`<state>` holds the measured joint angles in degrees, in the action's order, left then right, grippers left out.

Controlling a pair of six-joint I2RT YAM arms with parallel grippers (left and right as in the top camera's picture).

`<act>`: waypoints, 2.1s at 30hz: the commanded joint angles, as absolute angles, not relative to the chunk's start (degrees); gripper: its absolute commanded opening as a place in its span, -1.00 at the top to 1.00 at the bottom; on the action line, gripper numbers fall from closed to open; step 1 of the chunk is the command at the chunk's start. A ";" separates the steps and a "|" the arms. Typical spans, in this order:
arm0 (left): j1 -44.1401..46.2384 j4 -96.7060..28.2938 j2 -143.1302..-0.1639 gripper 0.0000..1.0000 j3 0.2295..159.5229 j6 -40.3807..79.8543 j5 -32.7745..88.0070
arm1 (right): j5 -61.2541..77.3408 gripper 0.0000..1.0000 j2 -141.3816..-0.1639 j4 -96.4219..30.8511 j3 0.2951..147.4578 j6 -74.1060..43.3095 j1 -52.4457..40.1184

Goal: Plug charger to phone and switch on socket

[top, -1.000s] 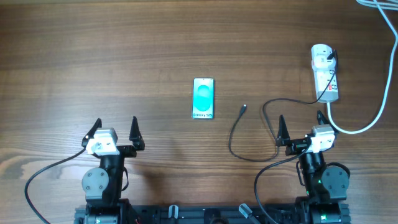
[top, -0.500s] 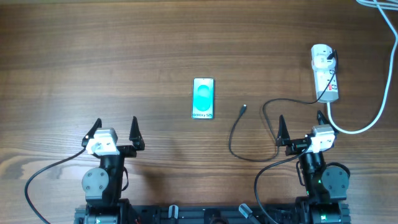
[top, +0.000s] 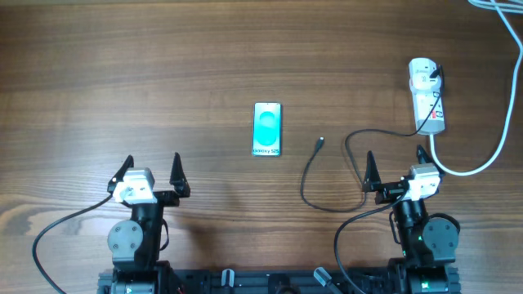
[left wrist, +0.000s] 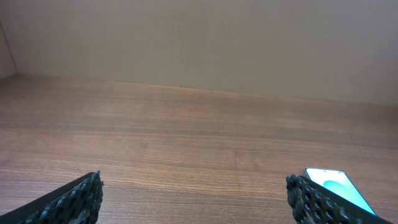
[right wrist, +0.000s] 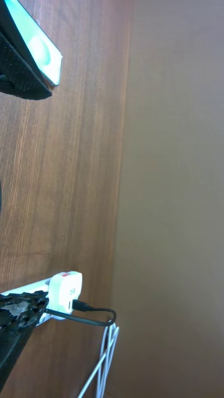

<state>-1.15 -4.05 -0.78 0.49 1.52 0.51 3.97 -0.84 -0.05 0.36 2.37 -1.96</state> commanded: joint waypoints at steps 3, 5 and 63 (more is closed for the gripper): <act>-1.37 -4.38 -0.38 -1.00 0.32 0.40 1.63 | 3.01 -1.00 -0.43 0.05 0.30 1.48 -2.20; -1.37 -4.38 -0.38 -1.00 0.32 0.40 1.63 | 3.01 -1.00 -0.43 0.05 0.30 1.48 -2.20; -1.39 -27.59 -35.09 -1.00 42.52 8.14 34.28 | 3.01 -1.00 -0.43 0.05 0.30 1.48 -2.20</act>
<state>-1.15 -27.55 -28.32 35.51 8.95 26.85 3.97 -0.84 -0.05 0.36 2.37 -1.96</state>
